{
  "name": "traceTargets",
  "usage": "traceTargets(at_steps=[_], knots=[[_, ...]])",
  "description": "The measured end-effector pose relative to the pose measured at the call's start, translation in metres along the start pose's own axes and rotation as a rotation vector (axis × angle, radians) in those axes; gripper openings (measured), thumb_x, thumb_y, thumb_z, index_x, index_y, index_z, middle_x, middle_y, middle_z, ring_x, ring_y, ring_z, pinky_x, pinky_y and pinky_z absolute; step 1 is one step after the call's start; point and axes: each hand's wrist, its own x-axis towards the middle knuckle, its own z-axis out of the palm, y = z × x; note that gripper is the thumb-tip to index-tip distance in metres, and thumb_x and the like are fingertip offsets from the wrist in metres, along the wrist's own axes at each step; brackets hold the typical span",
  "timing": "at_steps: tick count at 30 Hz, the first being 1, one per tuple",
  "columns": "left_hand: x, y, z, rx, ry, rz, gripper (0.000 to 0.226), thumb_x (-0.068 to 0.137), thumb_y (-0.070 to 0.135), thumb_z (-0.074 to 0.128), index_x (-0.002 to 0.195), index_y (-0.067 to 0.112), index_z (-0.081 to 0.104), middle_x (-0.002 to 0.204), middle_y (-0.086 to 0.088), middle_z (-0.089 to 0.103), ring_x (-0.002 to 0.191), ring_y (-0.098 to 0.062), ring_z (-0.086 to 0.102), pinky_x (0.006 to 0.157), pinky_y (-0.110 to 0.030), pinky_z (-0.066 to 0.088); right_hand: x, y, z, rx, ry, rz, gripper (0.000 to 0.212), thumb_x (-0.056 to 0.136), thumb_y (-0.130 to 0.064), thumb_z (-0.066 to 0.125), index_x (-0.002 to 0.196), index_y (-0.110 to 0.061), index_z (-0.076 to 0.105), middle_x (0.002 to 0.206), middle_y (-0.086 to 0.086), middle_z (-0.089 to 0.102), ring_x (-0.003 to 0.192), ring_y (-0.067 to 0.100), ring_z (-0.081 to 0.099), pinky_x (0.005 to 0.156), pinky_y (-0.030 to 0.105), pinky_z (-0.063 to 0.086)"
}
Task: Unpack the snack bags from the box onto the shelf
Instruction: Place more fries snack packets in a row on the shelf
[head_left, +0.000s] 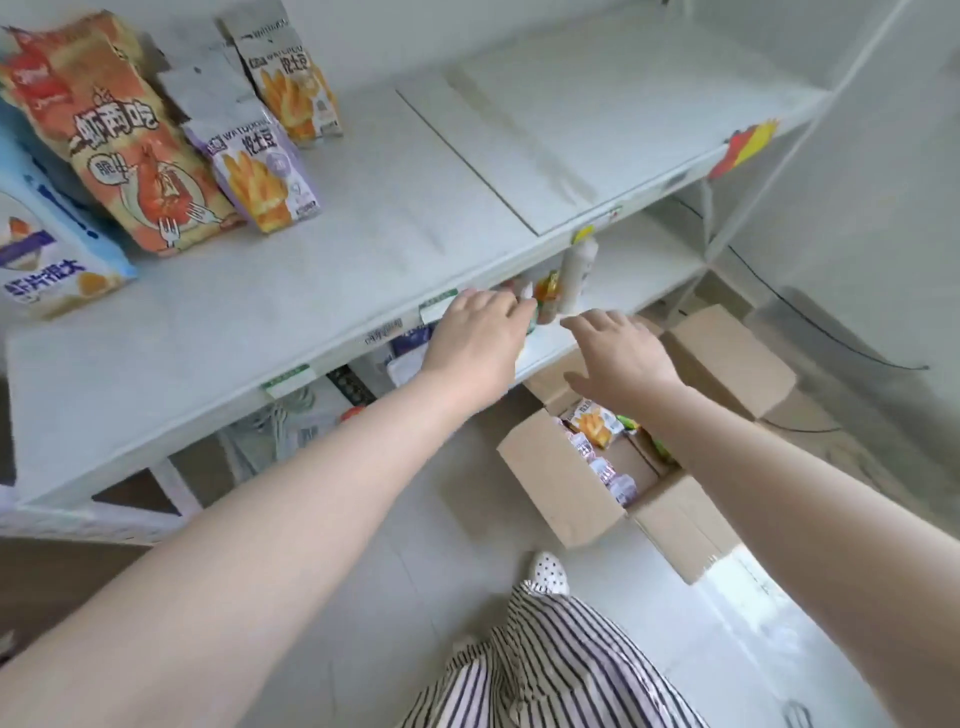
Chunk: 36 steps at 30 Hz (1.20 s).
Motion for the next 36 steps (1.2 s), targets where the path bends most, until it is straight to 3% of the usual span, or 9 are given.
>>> traceTargets(at_steps=[6,13,20,29,36], knots=[[-0.045,0.095,0.048,-0.063,-0.211,0.015,0.068,0.085,0.013,0.056,0.147,0.017,0.029,0.14,-0.007,0.044,0.131,-0.027,0.039,0.112,-0.035,0.023,-0.107,0.047,0.037,0.06,-0.097,0.124,0.065,0.087,-0.041,0.063,0.143,-0.018,0.04,0.135,0.007,0.05,0.127,0.029,0.044,0.099,0.039,0.039],[-0.04,0.207,0.114,-0.068,-0.389,0.012,0.069,0.079,0.014,0.064,0.141,0.017,0.036,0.138,-0.008,0.045,0.13,-0.027,0.041,0.113,-0.035,0.022,-0.184,0.149,0.073,0.073,-0.19,0.184,0.064,0.089,-0.041,0.062,0.144,-0.018,0.038,0.135,0.005,0.049,0.126,0.028,0.044,0.097,0.038,0.04],[-0.005,0.304,0.153,-0.161,-0.428,-0.148,0.068,0.084,0.02,0.058,0.147,0.02,0.031,0.141,-0.007,0.046,0.129,-0.028,0.043,0.107,-0.037,0.031,-0.212,0.263,0.094,0.053,-0.284,0.134,0.064,0.089,-0.04,0.063,0.144,-0.018,0.038,0.135,0.006,0.049,0.127,0.027,0.044,0.096,0.038,0.04],[0.04,0.303,0.149,-0.199,-0.441,-0.41,0.069,0.085,0.029,0.061,0.147,0.019,0.031,0.137,-0.01,0.047,0.128,-0.03,0.044,0.105,-0.037,0.033,-0.138,0.308,0.096,0.054,-0.311,-0.014,0.061,0.089,-0.043,0.062,0.139,-0.016,0.041,0.124,0.007,0.053,0.118,0.027,0.049,0.082,0.034,0.04],[0.12,0.278,0.178,-0.232,-0.479,-0.445,0.074,0.083,0.019,0.063,0.149,0.02,0.028,0.147,-0.009,0.039,0.131,-0.029,0.042,0.107,-0.036,0.033,-0.044,0.338,0.107,0.068,-0.348,-0.013,0.06,0.088,-0.042,0.063,0.139,-0.017,0.043,0.128,0.006,0.053,0.124,0.027,0.046,0.092,0.037,0.042]])
